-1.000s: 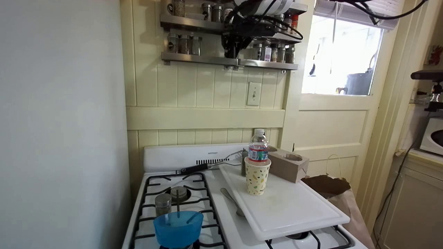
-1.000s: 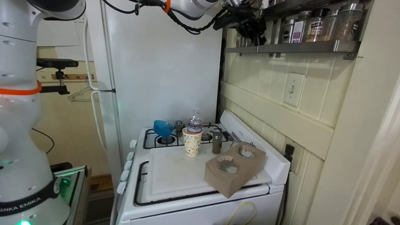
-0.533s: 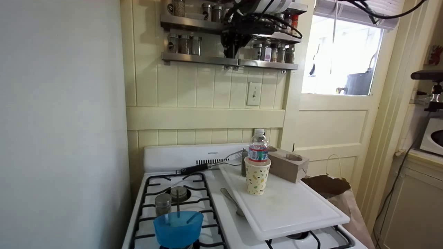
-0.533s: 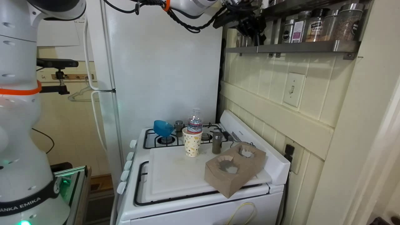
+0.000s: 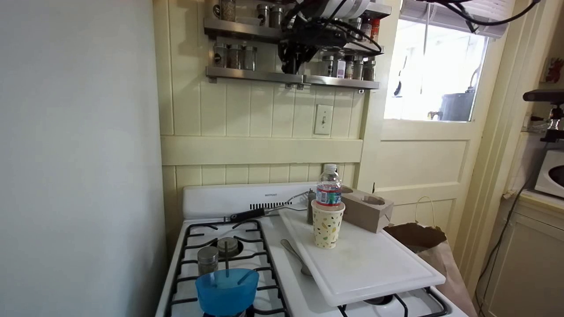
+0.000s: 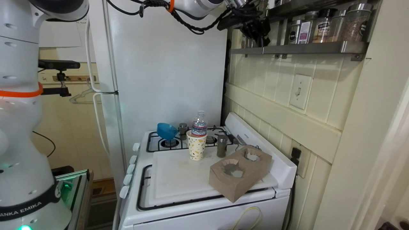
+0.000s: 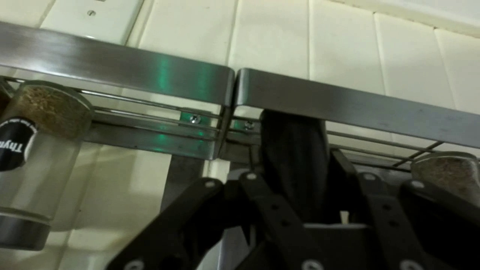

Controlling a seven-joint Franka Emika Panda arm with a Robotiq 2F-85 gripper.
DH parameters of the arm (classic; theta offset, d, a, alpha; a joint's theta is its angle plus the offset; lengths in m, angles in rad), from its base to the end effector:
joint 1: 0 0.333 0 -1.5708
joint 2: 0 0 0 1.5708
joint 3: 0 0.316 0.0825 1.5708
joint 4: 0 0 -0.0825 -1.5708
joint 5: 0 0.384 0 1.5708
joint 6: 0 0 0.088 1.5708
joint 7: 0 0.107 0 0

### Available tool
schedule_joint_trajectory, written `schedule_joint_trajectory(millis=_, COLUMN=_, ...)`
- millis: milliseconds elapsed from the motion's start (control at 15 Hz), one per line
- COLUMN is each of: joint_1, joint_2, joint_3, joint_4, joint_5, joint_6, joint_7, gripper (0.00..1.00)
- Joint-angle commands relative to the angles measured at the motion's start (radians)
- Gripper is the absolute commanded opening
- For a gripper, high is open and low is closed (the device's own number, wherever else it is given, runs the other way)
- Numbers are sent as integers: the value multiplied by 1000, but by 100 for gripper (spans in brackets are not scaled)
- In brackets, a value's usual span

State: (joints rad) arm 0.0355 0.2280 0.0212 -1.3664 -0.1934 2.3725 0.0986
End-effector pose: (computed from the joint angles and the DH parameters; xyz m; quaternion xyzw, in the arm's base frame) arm 0.6746 0.0341 0.6814 0.9217 0.0183 0.3832 0.0568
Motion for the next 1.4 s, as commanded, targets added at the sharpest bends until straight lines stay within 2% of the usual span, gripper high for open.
schedule_joint_trajectory(millis=0, joint_1=-5, joint_2=6, joint_3=6, joint_4=24, joint_5=34, joint_6=-31, joint_7=-8, gripper=19)
schedule_joint_trajectory(millis=1333, joint_1=-7, joint_2=-10, joint_3=7, joint_4=32, joint_5=42, joint_6=-84, joint_7=-18, gripper=19)
